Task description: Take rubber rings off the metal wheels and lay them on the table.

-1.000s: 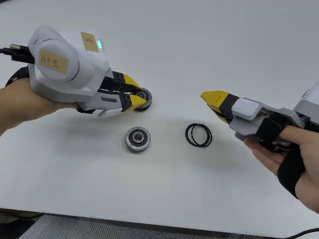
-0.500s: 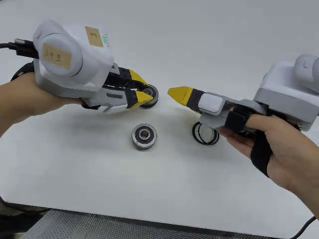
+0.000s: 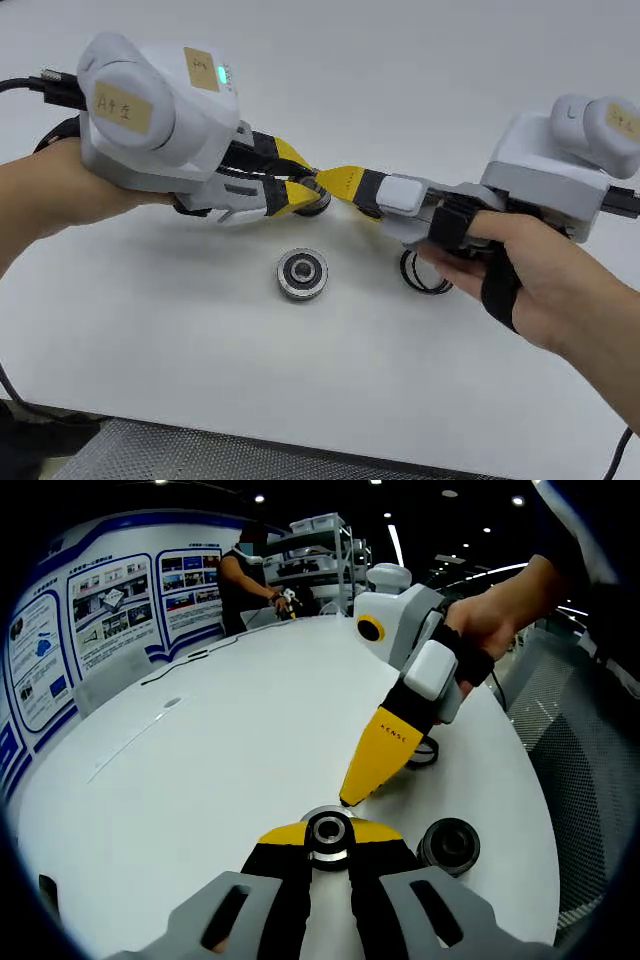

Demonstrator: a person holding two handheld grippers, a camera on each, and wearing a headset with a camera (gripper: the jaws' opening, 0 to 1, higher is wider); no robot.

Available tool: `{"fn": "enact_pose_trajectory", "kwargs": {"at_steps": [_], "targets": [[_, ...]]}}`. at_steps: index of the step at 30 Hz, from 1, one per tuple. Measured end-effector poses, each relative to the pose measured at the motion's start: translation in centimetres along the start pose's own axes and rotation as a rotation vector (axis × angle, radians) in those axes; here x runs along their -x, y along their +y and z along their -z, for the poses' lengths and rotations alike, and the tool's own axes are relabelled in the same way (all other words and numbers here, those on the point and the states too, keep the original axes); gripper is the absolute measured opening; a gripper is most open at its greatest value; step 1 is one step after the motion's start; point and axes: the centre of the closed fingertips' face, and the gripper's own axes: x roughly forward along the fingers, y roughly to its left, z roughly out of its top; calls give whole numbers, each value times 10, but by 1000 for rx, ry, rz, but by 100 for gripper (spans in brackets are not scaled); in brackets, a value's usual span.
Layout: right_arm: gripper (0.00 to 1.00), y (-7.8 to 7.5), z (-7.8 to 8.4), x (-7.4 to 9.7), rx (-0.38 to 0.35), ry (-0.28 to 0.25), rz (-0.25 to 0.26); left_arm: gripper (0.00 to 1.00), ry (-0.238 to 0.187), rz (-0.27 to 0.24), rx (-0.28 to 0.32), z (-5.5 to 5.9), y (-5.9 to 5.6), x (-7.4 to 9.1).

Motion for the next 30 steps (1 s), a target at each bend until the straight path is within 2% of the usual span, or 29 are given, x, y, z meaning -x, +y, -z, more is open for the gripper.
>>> {"fn": "enact_pose_trajectory", "kwargs": {"at_steps": [12,30], "targets": [[31,1,4,-9,-29,23,-12,13,0,1,-5,-1,0,-1],[27,2,2,-3,14,-1,-11,13,1,-1,-9,-4,-2,-1]]}}
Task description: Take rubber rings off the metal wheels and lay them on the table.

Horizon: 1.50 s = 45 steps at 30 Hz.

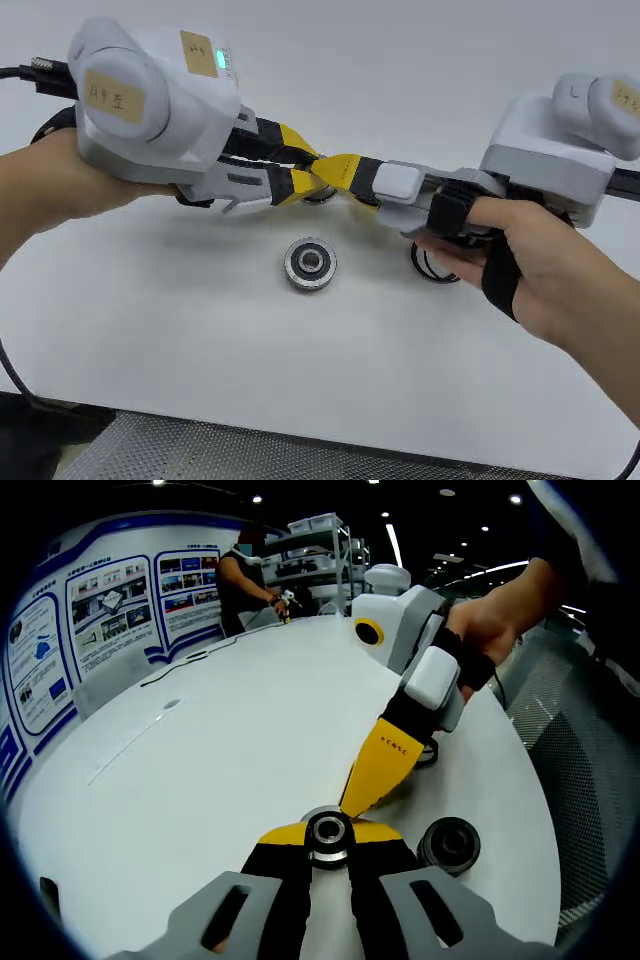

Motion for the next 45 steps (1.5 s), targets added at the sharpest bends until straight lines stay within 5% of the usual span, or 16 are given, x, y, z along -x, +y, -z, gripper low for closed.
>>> {"fn": "enact_pose_trajectory", "kwargs": {"at_steps": [12,31,45], "targets": [[5,-18,-3,-1,-50,-23,45,13,0,-1,1,-1,-1,0],[1,-10,-4,1,-49,-35,45,13,5,-5,5,-1,0,1],[1,-4,-4,-3,94,-18,80,13,7,-5,2,0,0,1]]}}
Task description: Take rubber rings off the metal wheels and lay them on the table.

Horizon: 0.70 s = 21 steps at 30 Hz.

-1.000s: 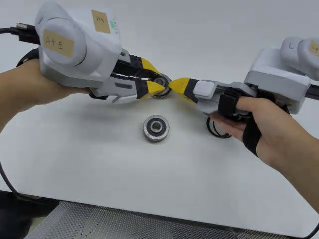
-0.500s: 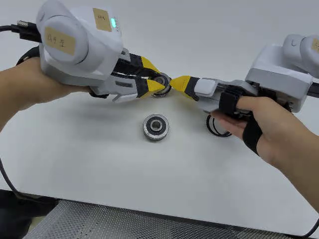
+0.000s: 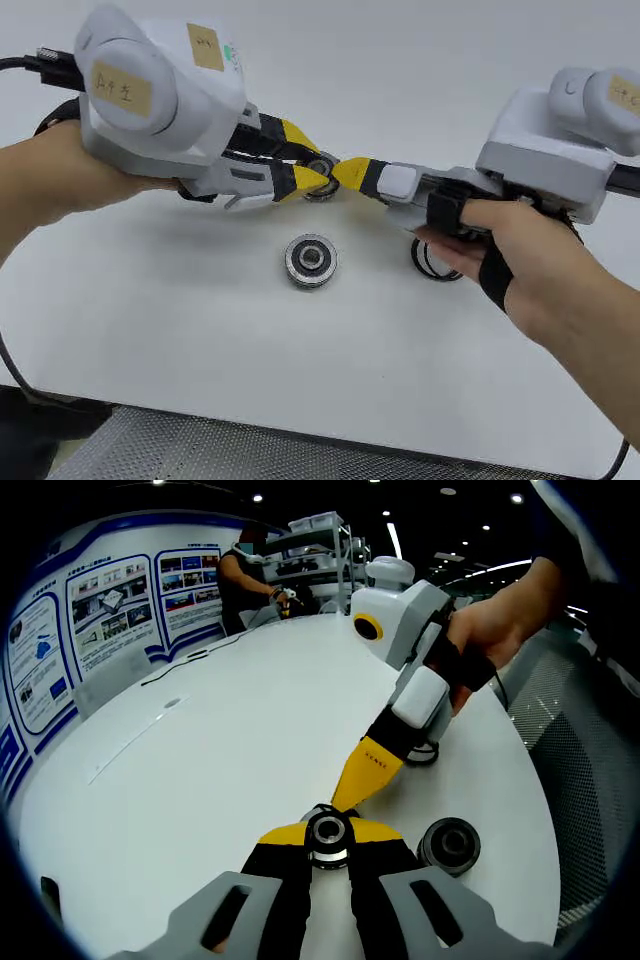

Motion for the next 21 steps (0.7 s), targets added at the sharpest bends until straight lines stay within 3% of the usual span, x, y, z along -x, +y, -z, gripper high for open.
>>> {"fn": "enact_pose_trajectory", "kwargs": {"at_steps": [1,3,21], "targets": [[1,-1,-1,1,56,5,18,13,1,-2,4,0,0,0],[1,2,0,-1,88,8,23,13,-3,-4,8,0,0,0],[1,5,2,0,122,17,19,13,-3,-5,15,2,1,0]]}}
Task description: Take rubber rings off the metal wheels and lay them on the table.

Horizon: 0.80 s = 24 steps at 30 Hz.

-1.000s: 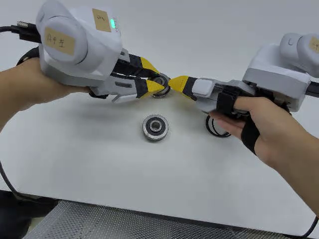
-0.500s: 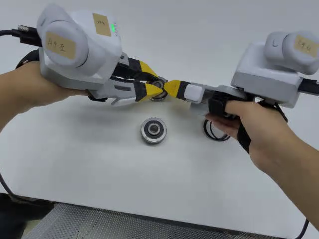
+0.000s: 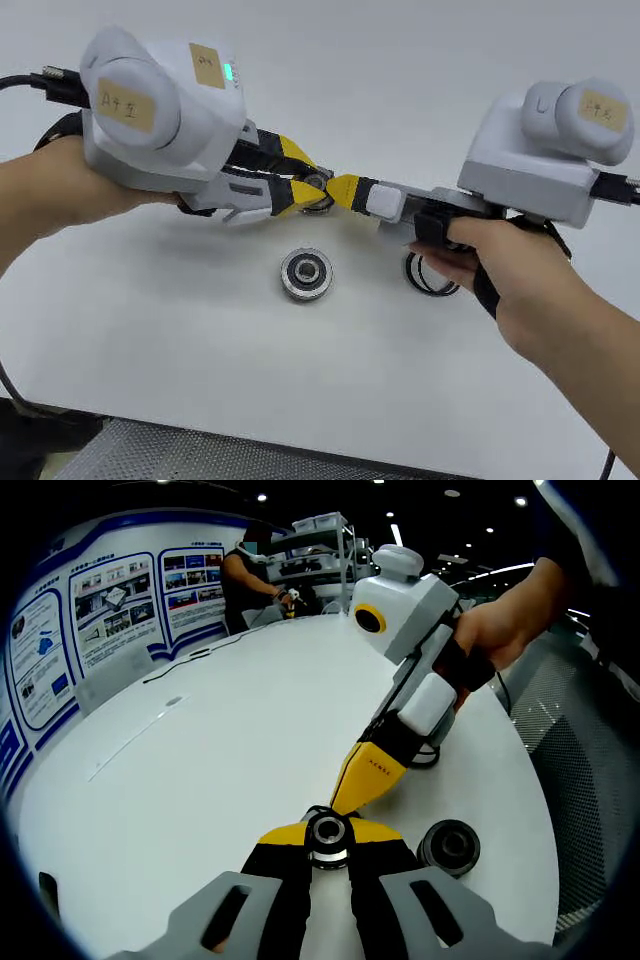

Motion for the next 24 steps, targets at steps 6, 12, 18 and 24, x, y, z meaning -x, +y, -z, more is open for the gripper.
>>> {"fn": "enact_pose_trajectory", "kwargs": {"at_steps": [6,12,18,24], "targets": [[1,2,1,0,26,8,-5,13,0,4,-3,0,0,0],[1,3,2,1,66,28,-12,13,0,6,-12,0,0,0],[1,2,3,1,83,47,-21,13,3,10,-27,1,0,-1],[1,2,6,2,83,57,-23,13,3,8,-25,2,2,-1]]}}
